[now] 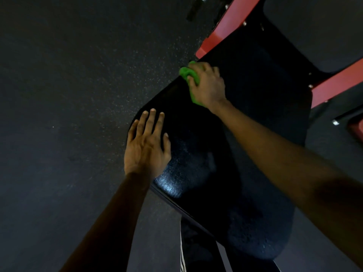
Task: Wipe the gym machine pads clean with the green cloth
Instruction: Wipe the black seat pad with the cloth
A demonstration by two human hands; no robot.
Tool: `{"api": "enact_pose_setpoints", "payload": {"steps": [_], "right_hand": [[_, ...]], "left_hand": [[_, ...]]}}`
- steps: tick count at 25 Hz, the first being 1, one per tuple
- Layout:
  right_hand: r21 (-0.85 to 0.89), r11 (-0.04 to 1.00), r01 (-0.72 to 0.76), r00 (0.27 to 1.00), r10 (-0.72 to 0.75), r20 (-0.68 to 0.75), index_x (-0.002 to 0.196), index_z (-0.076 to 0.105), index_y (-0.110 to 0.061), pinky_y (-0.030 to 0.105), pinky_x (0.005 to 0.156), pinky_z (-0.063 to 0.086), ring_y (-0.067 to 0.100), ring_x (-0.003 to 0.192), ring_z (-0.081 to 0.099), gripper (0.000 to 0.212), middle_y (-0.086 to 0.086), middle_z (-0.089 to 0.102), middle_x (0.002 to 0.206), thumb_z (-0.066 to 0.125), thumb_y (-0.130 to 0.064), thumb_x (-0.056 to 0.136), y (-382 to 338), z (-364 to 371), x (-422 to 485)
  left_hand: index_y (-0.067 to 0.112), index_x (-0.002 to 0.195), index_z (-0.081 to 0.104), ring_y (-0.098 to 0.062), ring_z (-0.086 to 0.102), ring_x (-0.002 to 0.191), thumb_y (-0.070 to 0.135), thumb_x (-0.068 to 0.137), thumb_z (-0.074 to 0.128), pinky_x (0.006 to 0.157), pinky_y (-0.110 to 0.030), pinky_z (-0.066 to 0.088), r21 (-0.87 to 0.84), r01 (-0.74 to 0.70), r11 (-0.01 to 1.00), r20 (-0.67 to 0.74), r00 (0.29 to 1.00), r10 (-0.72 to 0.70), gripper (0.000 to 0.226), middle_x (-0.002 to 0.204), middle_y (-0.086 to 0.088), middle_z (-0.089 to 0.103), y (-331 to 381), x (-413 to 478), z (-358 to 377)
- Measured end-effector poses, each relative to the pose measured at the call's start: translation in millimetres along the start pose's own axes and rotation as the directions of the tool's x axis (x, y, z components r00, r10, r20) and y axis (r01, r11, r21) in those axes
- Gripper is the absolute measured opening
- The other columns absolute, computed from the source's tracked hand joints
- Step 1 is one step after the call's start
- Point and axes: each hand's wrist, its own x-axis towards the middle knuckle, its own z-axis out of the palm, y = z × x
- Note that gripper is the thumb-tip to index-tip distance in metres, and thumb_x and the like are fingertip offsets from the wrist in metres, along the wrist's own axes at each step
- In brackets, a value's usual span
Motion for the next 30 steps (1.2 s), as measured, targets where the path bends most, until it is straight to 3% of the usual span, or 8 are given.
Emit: {"api": "enact_pose_setpoints", "payload": {"steps": [3, 8, 11, 14, 21, 24, 27, 30], "right_hand": [[0.023, 0.975, -0.222, 0.975, 0.222, -0.02, 0.143, 0.048, -0.035, 0.053, 0.095, 0.049, 0.032, 0.125, 0.046, 0.045, 0.001, 0.046, 0.145, 0.052, -0.037, 0.099, -11, -1, -5], [0.014, 0.983, 0.181, 0.983, -0.181, -0.03, 0.139, 0.051, -0.036, 0.044, 0.089, 0.048, 0.027, 0.124, 0.048, 0.044, -0.007, 0.047, 0.147, 0.054, -0.035, 0.095, -42, 2, -107], [0.008, 0.998, -0.069, 0.997, 0.069, -0.044, 0.138, 0.054, -0.036, 0.048, 0.09, 0.052, 0.029, 0.12, 0.05, 0.042, -0.005, 0.049, 0.145, 0.053, -0.036, 0.096, 12, -3, -102], [0.011, 0.934, -0.356, 0.933, 0.356, -0.04, 0.139, 0.051, -0.037, 0.051, 0.092, 0.049, 0.033, 0.121, 0.047, 0.043, 0.0, 0.047, 0.143, 0.055, -0.035, 0.097, 22, 0, -92], [0.006, 0.999, -0.044, 0.999, 0.044, 0.016, 0.141, 0.05, -0.037, 0.049, 0.089, 0.05, 0.03, 0.123, 0.047, 0.044, -0.003, 0.046, 0.146, 0.056, -0.037, 0.097, -23, -4, -107], [-0.002, 0.972, -0.235, 0.972, 0.235, 0.014, 0.141, 0.05, -0.037, 0.053, 0.092, 0.052, 0.033, 0.122, 0.048, 0.045, -0.002, 0.047, 0.145, 0.055, -0.037, 0.097, 29, -8, -136], [0.024, 0.866, -0.5, 0.866, 0.5, -0.012, 0.142, 0.049, -0.033, 0.055, 0.092, 0.05, 0.037, 0.124, 0.045, 0.045, 0.006, 0.046, 0.144, 0.055, -0.034, 0.098, 44, -11, -155], [0.036, 0.857, -0.513, 0.858, 0.514, -0.004, 0.14, 0.05, -0.034, 0.054, 0.093, 0.049, 0.037, 0.122, 0.047, 0.044, 0.008, 0.049, 0.141, 0.056, -0.03, 0.097, -9, -10, -147]], "left_hand": [[0.018, 0.157, 0.027, -0.02, 0.015, 0.153, 0.039, 0.101, 0.031, 0.124, -0.04, 0.015, 0.005, 0.002, 1.0, -0.008, 1.0, -0.002, 0.06, 0.164, -0.005, 0.023, 0, 0, 0], [0.017, 0.155, 0.031, -0.021, 0.018, 0.152, 0.038, 0.1, 0.033, 0.123, -0.041, 0.017, -0.004, 0.0, 1.0, -0.02, 1.0, 0.0, 0.059, 0.163, -0.006, 0.026, -1, 1, 0], [0.018, 0.156, 0.029, -0.021, 0.018, 0.152, 0.036, 0.101, 0.038, 0.123, -0.041, 0.016, -0.012, -0.003, 1.0, -0.021, 1.0, 0.003, 0.058, 0.163, -0.006, 0.026, 0, 0, 1], [0.018, 0.156, 0.03, -0.021, 0.019, 0.152, 0.035, 0.101, 0.039, 0.124, -0.041, 0.016, -0.016, -0.002, 1.0, -0.029, 1.0, 0.001, 0.058, 0.163, -0.006, 0.027, 1, -1, 1], [0.016, 0.154, 0.034, -0.023, 0.023, 0.151, 0.036, 0.1, 0.036, 0.123, -0.043, 0.02, 0.001, -0.001, 1.0, -0.05, 0.999, 0.002, 0.057, 0.161, -0.008, 0.03, 2, -1, 0], [0.016, 0.155, 0.032, -0.023, 0.021, 0.152, 0.035, 0.101, 0.037, 0.123, -0.043, 0.019, -0.016, -0.011, 1.0, -0.029, 1.0, 0.011, 0.057, 0.162, -0.007, 0.029, 0, 0, -1], [0.017, 0.156, 0.03, -0.023, 0.018, 0.152, 0.036, 0.102, 0.035, 0.123, -0.043, 0.017, -0.02, -0.013, 1.0, -0.002, 1.0, 0.013, 0.057, 0.163, -0.007, 0.026, -1, 0, -1], [0.016, 0.156, 0.029, -0.023, 0.018, 0.152, 0.036, 0.102, 0.034, 0.124, -0.043, 0.016, -0.026, -0.024, 0.999, -0.005, 1.0, 0.024, 0.058, 0.163, -0.008, 0.026, -1, -1, -3]]}}
